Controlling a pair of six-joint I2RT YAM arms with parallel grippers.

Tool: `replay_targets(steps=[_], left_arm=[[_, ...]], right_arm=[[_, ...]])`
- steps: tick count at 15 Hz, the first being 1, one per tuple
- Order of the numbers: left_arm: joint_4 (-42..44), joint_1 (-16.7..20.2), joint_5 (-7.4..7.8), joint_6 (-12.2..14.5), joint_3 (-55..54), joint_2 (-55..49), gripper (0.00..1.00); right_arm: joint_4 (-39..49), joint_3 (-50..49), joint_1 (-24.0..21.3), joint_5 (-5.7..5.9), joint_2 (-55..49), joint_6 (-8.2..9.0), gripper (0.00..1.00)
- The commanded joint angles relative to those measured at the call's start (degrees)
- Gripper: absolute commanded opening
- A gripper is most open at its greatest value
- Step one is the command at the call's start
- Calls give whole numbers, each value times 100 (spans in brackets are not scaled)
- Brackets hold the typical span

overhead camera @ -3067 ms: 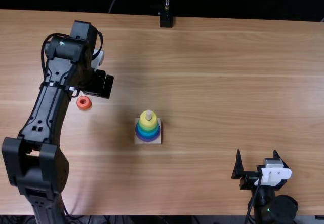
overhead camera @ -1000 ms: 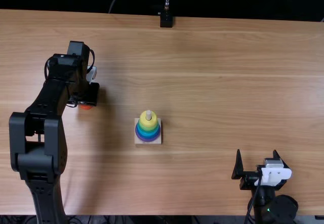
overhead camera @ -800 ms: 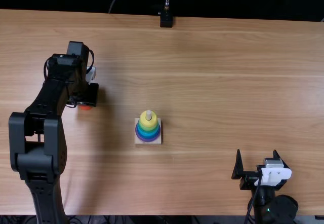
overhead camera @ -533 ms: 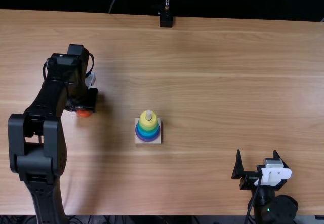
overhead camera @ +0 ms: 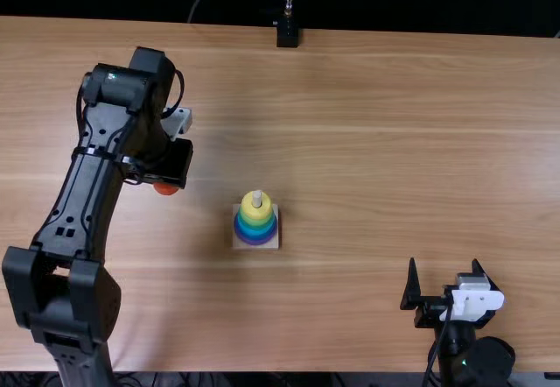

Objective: Build the Hanoi tower: stack the rings onto the peg from bottom to top in this color order: purple, dark blue, light blue, dark green, light green, yellow, orange.

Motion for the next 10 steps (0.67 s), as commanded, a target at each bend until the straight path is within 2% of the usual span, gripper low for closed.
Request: replay_targets(steps=[1, 4, 6, 8, 10], left_arm=[[-143, -266, 250, 49, 276, -198, 0], [-217, -899, 261, -35, 549, -313, 0], [-217, -1189, 261, -88, 839, -374, 0], [-217, -1409, 261, -372, 1076, -427, 0], [-217, -1523, 261, -457, 1234, -427, 0]], right_arm=[[-413, -390, -43, 13, -73, 8, 100], [-413, -390, -43, 13, -73, 8, 100], [-413, -390, -43, 13, -73, 8, 100], [-413, -390, -43, 13, -73, 8, 100], [-413, -390, -43, 2, -73, 8, 100]])
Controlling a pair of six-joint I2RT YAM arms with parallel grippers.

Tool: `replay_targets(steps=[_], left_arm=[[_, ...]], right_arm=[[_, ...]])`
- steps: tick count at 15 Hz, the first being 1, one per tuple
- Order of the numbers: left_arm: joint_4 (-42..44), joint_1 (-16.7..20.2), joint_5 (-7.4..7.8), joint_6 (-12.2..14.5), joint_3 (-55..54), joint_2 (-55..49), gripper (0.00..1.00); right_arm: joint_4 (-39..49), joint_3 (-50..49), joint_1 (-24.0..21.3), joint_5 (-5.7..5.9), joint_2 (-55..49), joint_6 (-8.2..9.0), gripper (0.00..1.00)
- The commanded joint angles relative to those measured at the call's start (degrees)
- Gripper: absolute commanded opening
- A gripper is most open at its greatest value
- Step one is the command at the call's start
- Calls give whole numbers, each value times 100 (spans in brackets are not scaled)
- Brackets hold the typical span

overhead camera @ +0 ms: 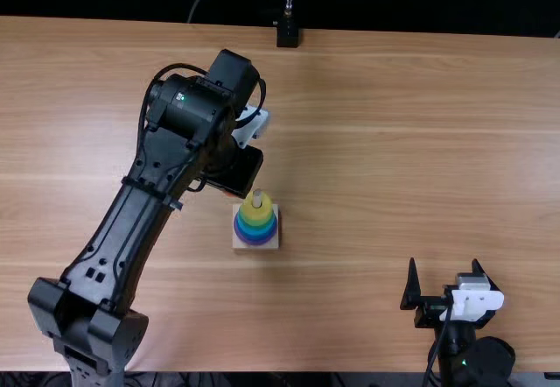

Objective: Build the Hanoi tower: stack the rings onto the peg from bottom to top in this color order: purple, dark blue, light blue, dark green, light green, yellow, orange.

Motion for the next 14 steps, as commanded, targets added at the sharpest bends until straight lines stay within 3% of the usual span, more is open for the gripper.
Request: replay_targets(steps=[1, 3, 6, 14], left_arm=[[-20, -96, 58, -135, 179, -158, 0], [-20, -263, 58, -157, 179, -167, 0], [-20, -456, 58, -420, 187, -158, 0], [-9, -483, 47, -420, 108, -141, 0]], right_arm=[[-413, -388, -43, 4, -73, 12, 100], [-413, -388, -43, 4, -73, 12, 100], [-402, -388, -43, 15, -73, 12, 100], [-413, -388, -43, 15, -73, 12, 100]])
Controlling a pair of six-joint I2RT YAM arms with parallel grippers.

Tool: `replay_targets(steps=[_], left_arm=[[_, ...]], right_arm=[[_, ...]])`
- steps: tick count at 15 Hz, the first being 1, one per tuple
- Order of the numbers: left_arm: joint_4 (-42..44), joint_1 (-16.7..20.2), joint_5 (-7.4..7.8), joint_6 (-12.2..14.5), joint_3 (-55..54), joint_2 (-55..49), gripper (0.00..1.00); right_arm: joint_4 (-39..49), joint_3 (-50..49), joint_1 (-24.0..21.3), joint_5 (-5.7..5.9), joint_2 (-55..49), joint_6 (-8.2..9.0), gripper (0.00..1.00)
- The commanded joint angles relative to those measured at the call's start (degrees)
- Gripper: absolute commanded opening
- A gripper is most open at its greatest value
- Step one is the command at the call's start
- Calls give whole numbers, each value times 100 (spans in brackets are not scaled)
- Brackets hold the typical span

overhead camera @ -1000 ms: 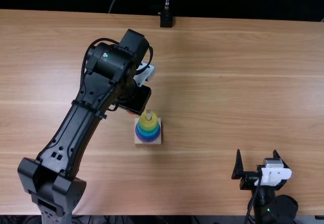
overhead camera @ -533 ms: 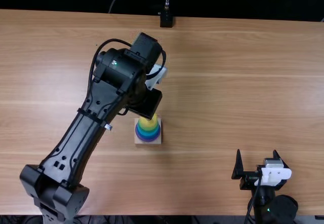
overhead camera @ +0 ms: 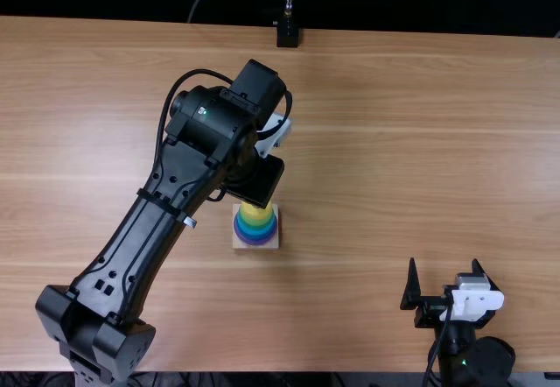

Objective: Build the Hanoi tower: stack the rings onto the peg from bottom to top in this color order: purple, dark blue, light blue, dark green, light green, yellow, orange.

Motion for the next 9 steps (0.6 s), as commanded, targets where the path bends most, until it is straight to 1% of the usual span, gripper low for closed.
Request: replay_targets(steps=[1, 9], left_arm=[[-12, -4, 44, -47, 43, -84, 0], [62, -13, 44, -57, 34, 4, 0]], right_arm=[[-413, -388, -43, 13, -73, 10, 100], [-413, -388, -43, 13, -73, 10, 100]])
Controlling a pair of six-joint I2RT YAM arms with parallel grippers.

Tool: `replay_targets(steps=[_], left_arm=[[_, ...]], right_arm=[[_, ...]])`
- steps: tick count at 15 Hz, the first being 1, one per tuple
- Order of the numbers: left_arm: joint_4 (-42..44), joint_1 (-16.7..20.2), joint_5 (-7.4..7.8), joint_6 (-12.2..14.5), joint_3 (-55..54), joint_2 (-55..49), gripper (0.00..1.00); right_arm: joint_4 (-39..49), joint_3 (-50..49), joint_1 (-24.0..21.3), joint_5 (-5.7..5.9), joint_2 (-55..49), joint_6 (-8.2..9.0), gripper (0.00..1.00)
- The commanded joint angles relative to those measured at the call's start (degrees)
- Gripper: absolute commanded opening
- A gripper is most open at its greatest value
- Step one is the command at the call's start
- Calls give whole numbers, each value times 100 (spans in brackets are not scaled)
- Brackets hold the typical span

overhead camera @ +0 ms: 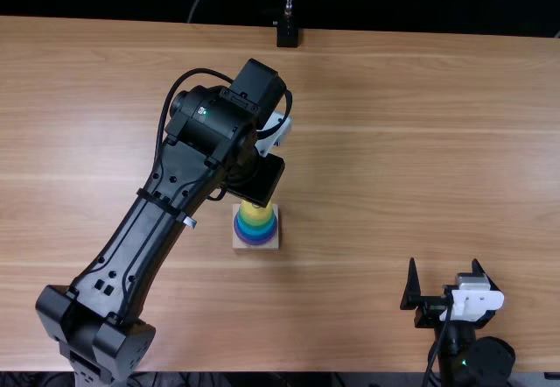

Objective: Build the Hanoi tower: stack the rings onto the peg from bottom to top in this color order: purple, dark blue, light blue, dark green, light green, yellow, orange.

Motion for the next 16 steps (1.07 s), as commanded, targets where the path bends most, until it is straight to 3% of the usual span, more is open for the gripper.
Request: replay_targets(steps=[1, 16], left_arm=[[5, -13, 42, -49, 34, 11, 0], [16, -30, 42, -38, -1, 301, 0]], right_arm=[[-415, -390, -43, 15, -73, 12, 100], [-415, -390, -43, 4, -73, 12, 100]])
